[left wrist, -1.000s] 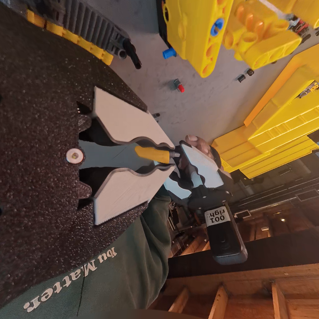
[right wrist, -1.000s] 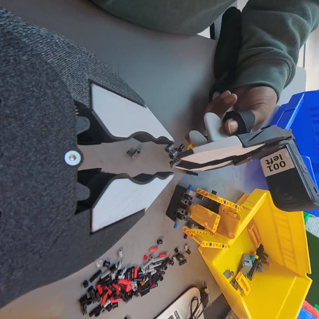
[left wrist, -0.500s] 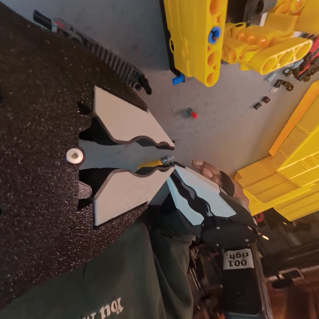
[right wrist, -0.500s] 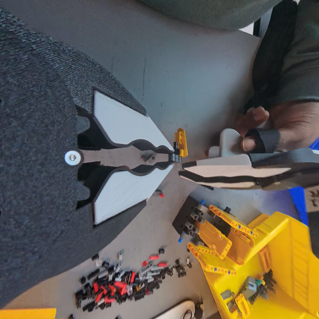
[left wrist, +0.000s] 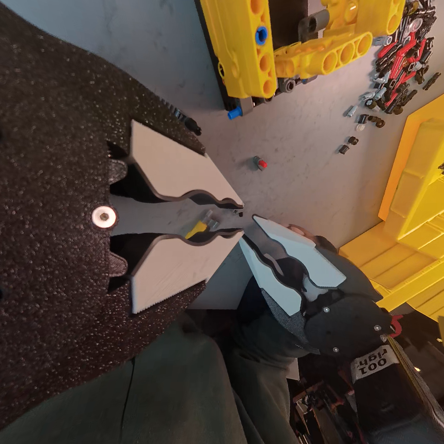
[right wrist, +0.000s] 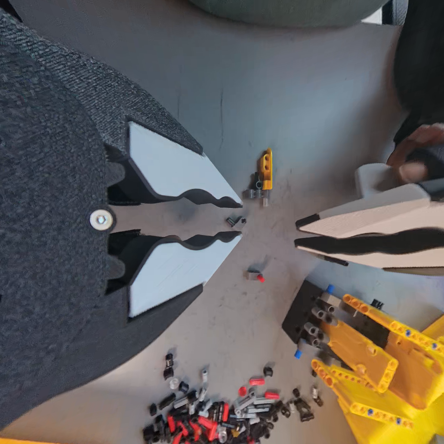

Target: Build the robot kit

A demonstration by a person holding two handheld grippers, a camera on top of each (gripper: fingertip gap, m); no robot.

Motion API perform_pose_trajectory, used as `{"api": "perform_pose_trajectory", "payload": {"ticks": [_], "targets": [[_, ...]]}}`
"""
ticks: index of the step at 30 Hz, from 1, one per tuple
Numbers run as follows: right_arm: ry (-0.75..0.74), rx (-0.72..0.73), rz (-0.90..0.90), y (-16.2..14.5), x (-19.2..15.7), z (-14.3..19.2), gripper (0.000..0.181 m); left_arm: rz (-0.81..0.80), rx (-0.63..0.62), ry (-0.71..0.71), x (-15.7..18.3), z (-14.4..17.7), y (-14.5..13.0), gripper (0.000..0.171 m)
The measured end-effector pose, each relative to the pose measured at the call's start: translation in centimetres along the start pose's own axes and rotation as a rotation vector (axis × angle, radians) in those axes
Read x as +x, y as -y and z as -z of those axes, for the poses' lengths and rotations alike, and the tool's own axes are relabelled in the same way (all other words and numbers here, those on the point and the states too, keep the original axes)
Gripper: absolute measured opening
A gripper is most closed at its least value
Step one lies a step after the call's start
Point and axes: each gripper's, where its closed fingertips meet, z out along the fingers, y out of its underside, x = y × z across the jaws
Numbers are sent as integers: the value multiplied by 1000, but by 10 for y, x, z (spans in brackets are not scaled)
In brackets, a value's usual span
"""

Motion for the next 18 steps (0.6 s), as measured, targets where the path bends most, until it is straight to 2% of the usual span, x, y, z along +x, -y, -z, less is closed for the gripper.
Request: {"api": "perform_pose_trajectory", "payload": {"ticks": [4, 9, 10, 13, 16, 18], "targets": [[-14, -77, -75, -12, 4, -13, 22, -1, 5, 2, 0, 1, 1, 14], [-36, -106, 0, -9, 4, -18, 12, 3, 2, -15, 3, 0, 0, 14], [-60, -74, 38, -5, 7, -16, 12, 13, 6, -28, 4, 0, 1, 14], [-173, 173, 211, 35, 13, 2, 12, 89, 52, -120, 13, 4, 8, 17], [-264, 372, 320, 68, 12, 25, 12, 221, 147, -304, 29, 14, 25, 21], [-349, 424, 385, 78, 15, 34, 12, 285, 186, -404, 37, 20, 32, 24]]}}
